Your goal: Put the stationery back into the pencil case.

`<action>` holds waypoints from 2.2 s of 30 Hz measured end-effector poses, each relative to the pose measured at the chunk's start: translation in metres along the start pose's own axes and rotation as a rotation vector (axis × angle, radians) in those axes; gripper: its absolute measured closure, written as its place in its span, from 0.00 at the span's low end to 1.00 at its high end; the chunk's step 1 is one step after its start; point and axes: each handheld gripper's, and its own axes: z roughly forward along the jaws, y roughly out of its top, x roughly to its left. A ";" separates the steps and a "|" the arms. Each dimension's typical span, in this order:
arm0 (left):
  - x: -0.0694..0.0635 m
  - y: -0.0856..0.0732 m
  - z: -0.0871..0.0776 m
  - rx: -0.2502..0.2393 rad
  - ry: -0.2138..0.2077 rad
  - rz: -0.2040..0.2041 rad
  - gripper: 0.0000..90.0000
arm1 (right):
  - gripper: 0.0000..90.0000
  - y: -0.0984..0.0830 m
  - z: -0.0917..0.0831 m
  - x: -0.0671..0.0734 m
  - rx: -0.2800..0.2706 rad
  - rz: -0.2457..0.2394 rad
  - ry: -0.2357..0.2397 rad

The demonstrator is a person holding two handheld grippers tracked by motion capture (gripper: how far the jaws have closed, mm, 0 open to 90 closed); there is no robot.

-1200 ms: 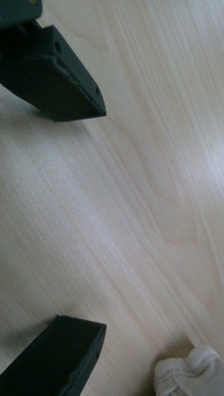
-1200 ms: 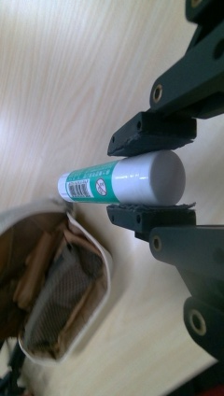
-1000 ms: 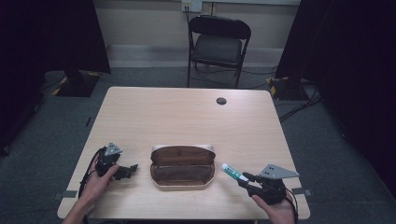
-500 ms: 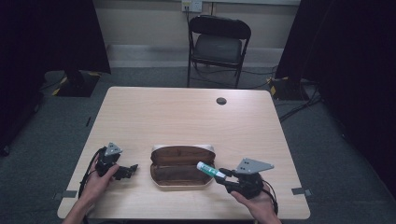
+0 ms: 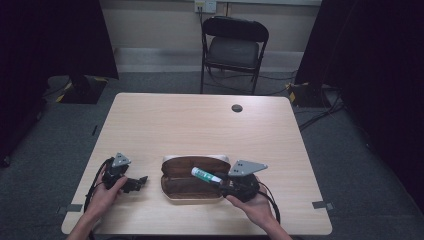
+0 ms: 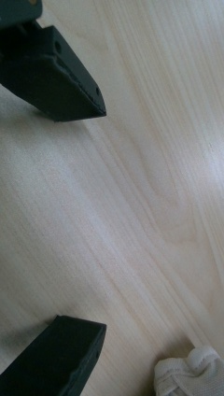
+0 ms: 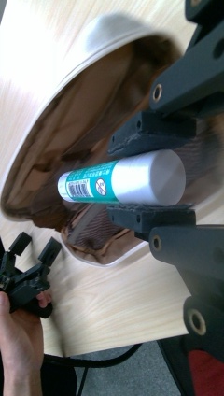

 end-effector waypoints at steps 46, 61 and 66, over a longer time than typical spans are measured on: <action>0.000 0.000 0.000 -0.003 -0.003 0.003 0.00 | 0.62 -0.001 0.055 -0.012 0.097 0.011 -0.091; 0.000 0.001 0.001 0.001 -0.004 0.006 0.00 | 0.62 -0.016 0.025 -0.020 0.078 0.044 -0.117; 0.000 0.001 0.001 0.001 -0.004 0.005 0.00 | 0.63 -0.018 0.013 -0.024 0.062 0.056 -0.128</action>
